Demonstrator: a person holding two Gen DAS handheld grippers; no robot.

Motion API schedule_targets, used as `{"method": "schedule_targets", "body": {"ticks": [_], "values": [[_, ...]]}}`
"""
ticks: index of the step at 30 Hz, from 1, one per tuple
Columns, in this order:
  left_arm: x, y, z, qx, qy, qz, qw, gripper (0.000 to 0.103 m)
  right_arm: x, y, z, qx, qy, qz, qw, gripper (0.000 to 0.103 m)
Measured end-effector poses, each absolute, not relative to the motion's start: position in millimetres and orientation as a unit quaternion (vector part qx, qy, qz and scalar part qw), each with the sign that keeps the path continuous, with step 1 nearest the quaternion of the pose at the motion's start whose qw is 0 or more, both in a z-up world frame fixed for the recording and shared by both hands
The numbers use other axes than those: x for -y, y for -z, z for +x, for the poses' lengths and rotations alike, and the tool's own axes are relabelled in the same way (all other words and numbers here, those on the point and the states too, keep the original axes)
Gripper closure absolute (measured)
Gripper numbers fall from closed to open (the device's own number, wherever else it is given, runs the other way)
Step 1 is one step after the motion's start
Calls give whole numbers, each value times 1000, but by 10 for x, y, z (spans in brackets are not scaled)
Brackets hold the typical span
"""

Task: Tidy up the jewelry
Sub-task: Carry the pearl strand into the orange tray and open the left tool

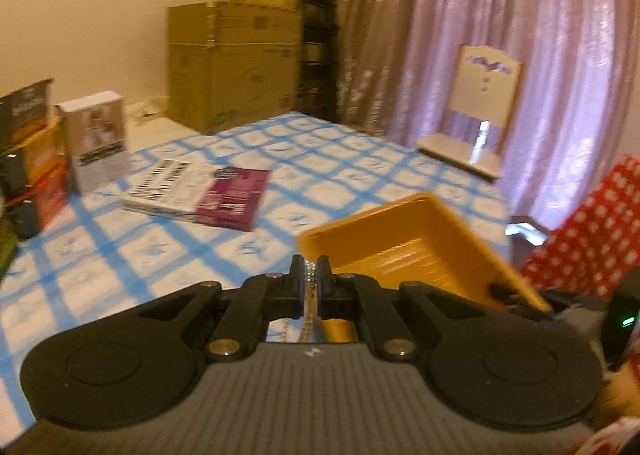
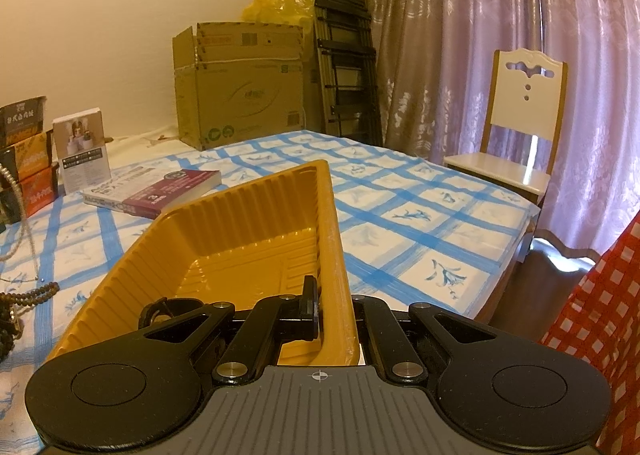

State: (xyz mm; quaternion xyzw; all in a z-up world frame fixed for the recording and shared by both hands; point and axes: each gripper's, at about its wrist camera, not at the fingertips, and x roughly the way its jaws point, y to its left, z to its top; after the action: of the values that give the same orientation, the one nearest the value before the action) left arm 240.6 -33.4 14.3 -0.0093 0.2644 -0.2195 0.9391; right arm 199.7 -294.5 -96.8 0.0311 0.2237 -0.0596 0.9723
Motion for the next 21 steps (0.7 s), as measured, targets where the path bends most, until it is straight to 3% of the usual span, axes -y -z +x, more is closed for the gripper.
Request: {"method": "schedule_targets", "body": {"ticks": [21], "values": [[1523,314,2598,-327,338,-92,878,100,2964,950,1929,-226,53,39,972,99]]}}
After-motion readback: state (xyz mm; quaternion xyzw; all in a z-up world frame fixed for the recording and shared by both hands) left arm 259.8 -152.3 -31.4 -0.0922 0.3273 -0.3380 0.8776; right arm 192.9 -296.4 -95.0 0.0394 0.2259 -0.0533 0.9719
